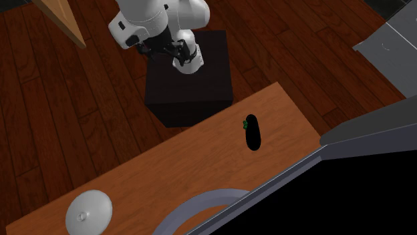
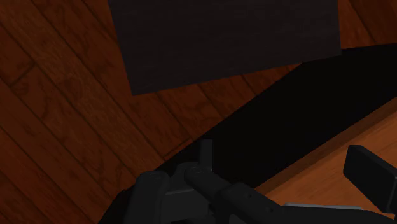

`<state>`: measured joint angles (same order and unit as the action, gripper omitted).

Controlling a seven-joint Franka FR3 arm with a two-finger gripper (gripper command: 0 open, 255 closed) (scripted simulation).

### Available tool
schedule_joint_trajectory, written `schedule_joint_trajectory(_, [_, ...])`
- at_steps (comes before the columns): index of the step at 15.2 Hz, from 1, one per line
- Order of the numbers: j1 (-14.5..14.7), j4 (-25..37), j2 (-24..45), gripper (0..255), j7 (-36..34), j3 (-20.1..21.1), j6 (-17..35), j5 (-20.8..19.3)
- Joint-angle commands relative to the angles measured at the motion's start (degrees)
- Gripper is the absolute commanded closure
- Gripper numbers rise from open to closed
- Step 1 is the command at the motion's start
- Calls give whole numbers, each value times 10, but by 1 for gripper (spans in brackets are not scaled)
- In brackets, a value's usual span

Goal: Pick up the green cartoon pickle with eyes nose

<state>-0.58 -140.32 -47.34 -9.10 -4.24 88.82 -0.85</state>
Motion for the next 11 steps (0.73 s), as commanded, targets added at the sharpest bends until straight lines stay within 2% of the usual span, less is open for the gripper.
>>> schedule_joint_trajectory(1, [0,0,0,0,0,0,0,0])
schedule_joint_trajectory(11, [51,20,146,0,-68,88,130,52])
